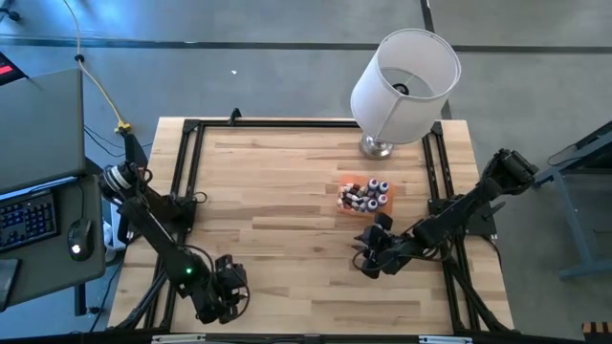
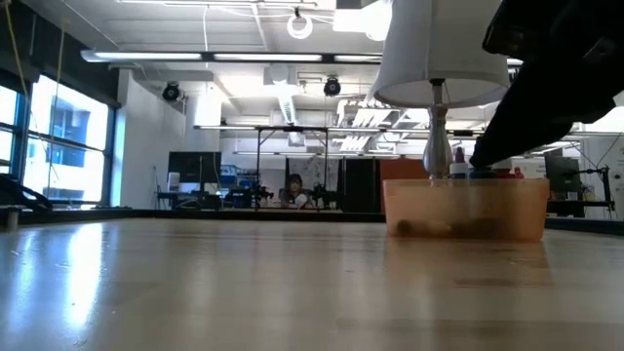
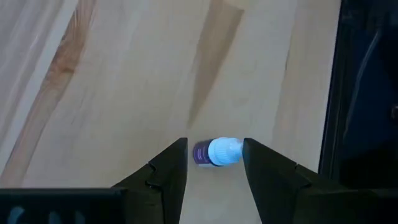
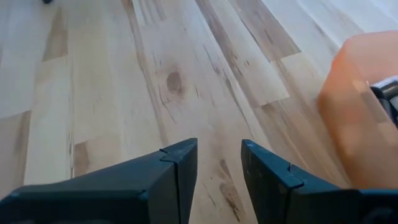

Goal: Pick & Place food coloring
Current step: Put the small purple food coloring bottle into the orange container

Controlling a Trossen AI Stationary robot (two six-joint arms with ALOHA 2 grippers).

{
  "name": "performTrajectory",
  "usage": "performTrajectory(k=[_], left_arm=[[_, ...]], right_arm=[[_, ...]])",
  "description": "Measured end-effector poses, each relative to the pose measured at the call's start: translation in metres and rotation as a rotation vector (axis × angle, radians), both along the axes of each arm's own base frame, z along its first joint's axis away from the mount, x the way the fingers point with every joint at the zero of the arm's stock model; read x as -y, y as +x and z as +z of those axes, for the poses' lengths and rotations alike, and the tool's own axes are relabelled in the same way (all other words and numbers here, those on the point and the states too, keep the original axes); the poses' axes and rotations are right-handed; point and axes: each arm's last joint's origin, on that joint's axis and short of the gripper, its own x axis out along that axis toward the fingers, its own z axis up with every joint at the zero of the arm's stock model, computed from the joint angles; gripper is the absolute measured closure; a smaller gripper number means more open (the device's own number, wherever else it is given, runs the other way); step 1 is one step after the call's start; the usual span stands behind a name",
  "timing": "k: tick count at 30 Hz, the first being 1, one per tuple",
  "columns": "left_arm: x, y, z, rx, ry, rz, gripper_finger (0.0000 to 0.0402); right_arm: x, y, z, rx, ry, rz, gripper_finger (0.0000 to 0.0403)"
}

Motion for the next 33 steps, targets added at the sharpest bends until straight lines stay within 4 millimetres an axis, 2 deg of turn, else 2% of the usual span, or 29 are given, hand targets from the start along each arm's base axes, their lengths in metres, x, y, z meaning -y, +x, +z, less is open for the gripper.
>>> performTrajectory(k=[13,23,33], left_arm=[[-0.001,0.000,-0.001,0.013,0.035,-0.036,0.0250],[-0.006,-0.004,0.012,0.002,0.070,-0.023,0.0250],[0.000,-0.005,0.016,0.037,-0.001,-0.013,0.0250]], right_arm=[[0.000,0.000,0.000,-0.002,-0.019,0.013,0.0286],[0.000,0.000,0.000,0.000,-0.019,0.013,0.0286],[0.000,0.000,0.000,0.004,-0.017,0.012,0.0286]])
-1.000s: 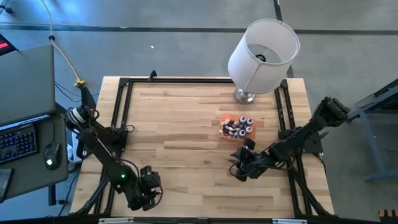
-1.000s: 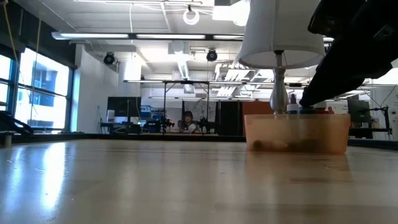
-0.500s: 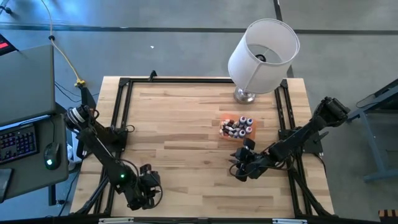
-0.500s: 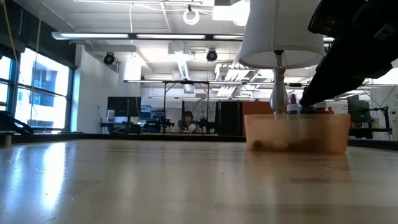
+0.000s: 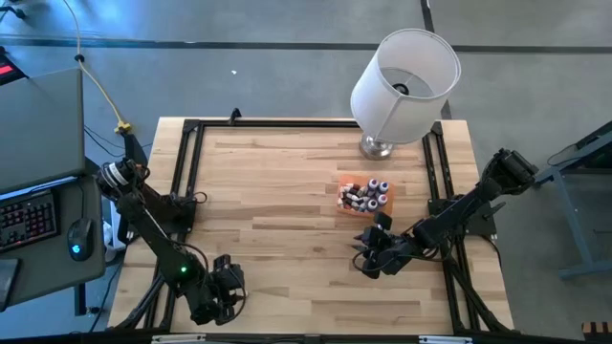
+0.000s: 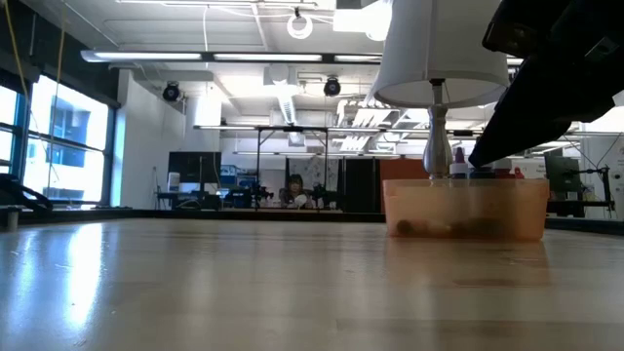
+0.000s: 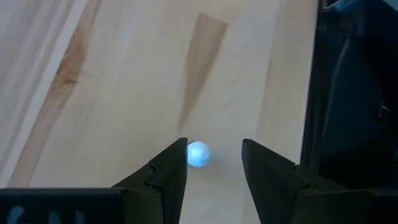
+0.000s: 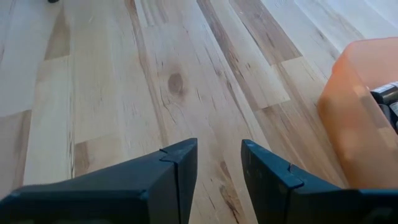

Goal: Pick & Place food coloring
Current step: Put the small purple food coloring bottle into the orange container

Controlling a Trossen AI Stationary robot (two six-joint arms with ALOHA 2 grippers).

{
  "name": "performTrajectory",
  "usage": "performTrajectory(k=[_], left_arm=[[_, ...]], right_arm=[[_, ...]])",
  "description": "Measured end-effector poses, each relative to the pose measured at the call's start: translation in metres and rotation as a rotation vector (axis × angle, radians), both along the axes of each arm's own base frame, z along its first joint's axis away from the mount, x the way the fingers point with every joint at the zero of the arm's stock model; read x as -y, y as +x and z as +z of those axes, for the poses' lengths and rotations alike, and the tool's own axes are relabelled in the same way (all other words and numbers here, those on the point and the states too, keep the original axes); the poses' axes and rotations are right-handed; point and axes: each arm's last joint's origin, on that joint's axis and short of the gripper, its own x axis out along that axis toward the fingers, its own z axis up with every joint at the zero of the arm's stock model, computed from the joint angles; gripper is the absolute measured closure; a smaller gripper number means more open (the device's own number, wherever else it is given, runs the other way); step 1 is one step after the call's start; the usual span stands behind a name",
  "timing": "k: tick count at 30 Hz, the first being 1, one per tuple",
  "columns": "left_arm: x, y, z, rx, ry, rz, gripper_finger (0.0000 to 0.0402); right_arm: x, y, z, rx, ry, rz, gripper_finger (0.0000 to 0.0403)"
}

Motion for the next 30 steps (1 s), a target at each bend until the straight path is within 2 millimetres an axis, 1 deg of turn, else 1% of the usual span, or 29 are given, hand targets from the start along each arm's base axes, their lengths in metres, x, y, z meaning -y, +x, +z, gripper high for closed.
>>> performTrajectory(k=[6,7,11,13,18,30], left_arm=[[0.001,0.001,-0.001,0.015,-0.001,0.002,0.0250],[0.001,0.002,-0.003,0.014,-0.003,0.002,0.0250],[0.001,0.002,-0.023,-0.046,0.040,0.011,0.0250],[0.003,0.002,-0.029,-0.060,0.042,0.023,0.0250],[0.006,0.003,-0.033,-0.054,0.049,0.018,0.0250],[0.009,0.006,-0.056,-0.080,0.127,0.038,0.0250]], right_arm=[[0.000,0.000,0.000,0.001,0.003,-0.002,0.0286],[0.000,0.000,0.000,0.001,0.004,-0.002,0.0286],[0.000,0.000,0.000,0.001,0.007,-0.002,0.0286],[0.000,0.000,0.000,0.005,0.011,-0.001,0.0286],[-0.001,0.001,0.001,0.016,0.017,-0.002,0.0286],[-0.002,0.003,0.003,0.039,0.027,-0.005,0.0286]])
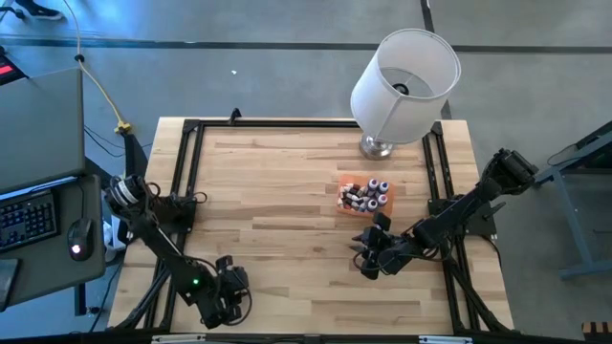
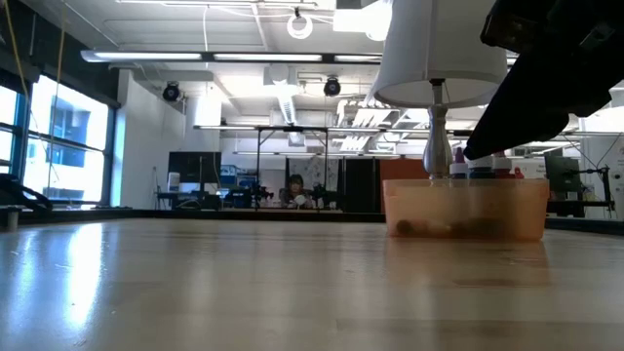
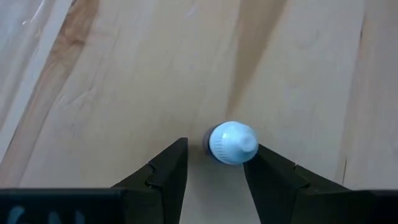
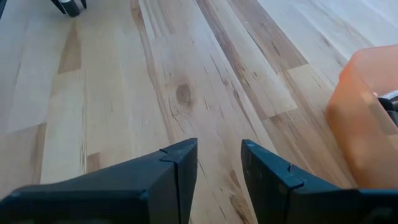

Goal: Pick & Place food coloring
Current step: Put the small purple food coloring bottle into the orange container

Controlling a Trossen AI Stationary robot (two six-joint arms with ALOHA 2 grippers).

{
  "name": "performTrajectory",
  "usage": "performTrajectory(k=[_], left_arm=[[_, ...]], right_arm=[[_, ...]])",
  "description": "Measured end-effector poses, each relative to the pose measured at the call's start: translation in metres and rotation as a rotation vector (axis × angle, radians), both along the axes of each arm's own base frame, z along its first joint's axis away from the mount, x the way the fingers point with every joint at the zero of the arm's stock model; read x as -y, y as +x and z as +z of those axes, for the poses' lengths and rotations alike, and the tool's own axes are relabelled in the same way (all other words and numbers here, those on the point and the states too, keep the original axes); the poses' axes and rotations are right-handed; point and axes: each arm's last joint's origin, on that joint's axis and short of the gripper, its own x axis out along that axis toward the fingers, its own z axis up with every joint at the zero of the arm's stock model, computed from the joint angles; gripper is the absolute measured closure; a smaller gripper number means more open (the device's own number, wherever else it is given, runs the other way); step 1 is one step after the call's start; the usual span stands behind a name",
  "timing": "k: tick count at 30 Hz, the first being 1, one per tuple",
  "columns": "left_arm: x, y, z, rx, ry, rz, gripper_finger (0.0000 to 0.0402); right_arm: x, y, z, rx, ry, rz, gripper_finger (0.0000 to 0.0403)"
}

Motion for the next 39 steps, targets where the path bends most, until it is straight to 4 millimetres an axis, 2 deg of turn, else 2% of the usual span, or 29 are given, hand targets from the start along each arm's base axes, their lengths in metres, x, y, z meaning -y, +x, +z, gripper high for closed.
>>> performTrajectory(k=[10,25,29,34,37,39], left_arm=[[0.005,0.006,0.002,0.086,-0.051,0.043,0.0250],[0.006,0.006,-0.007,0.049,-0.027,0.023,0.0252],[0.006,0.006,-0.008,0.055,-0.013,0.020,0.0272],[0.006,0.008,-0.004,0.096,0.007,0.038,0.0323],[0.004,0.020,0.002,0.114,-0.015,0.072,0.0346],[0.000,0.032,0.008,0.131,-0.021,0.112,0.0347]], right_arm=[[0.000,0.000,0.000,0.000,-0.001,0.000,0.0286],[0.000,0.000,0.000,0.004,-0.006,-0.005,0.0286],[0.000,0.000,0.000,-0.002,0.008,0.008,0.0286],[-0.004,-0.001,-0.001,-0.051,0.082,0.088,0.0286],[-0.006,-0.002,-0.002,-0.098,0.152,0.150,0.0286],[-0.008,-0.003,-0.004,-0.136,0.211,0.173,0.0286]])
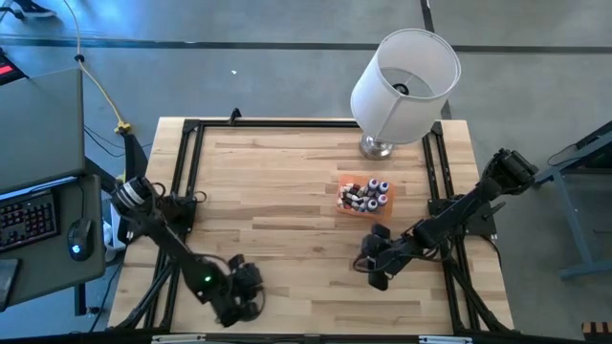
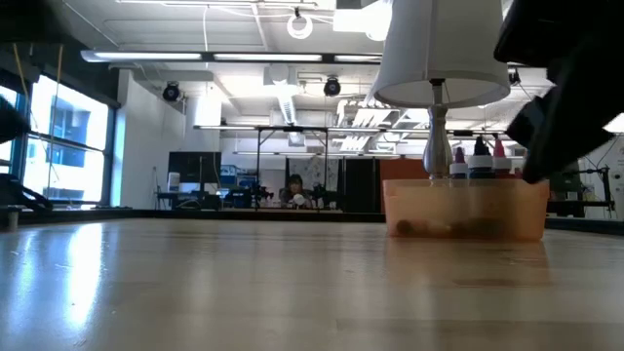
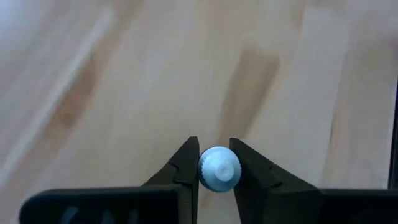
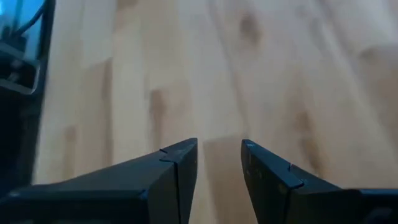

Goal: Pick & Place food coloring
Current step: Put the small purple food coloring bottle into the orange container

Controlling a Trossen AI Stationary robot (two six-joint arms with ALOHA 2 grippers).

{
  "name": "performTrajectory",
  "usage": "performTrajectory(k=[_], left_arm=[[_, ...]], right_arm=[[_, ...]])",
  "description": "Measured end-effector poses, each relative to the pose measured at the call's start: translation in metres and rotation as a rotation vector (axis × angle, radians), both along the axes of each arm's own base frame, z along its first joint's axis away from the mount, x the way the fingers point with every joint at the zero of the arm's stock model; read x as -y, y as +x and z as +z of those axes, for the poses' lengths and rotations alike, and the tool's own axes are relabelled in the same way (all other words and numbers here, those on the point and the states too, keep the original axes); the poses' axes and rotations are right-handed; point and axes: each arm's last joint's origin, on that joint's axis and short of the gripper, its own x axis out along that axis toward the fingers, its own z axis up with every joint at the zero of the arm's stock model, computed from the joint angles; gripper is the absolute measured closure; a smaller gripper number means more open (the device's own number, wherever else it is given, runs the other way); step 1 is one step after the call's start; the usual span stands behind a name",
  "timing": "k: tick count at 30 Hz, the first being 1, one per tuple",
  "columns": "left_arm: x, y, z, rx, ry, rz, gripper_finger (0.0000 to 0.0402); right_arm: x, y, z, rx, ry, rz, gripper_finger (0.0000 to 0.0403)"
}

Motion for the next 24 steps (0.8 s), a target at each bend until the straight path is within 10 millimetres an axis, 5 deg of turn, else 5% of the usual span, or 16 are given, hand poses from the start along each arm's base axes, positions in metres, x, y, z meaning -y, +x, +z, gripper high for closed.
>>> performTrajectory(k=[7,16,24], left_arm=[[-0.042,0.073,0.038,0.139,0.146,0.069,0.0307],[-0.167,0.166,0.091,0.358,0.183,0.038,0.0332],[-0.262,0.203,0.072,0.525,0.014,0.029,0.0315]], right_arm=[[-0.004,-0.016,-0.009,-0.150,-0.022,0.048,0.0286],[-0.015,-0.045,-0.015,-0.202,-0.148,-0.058,0.0286],[-0.022,-0.055,-0.016,-0.182,-0.237,0.011,0.0286]])
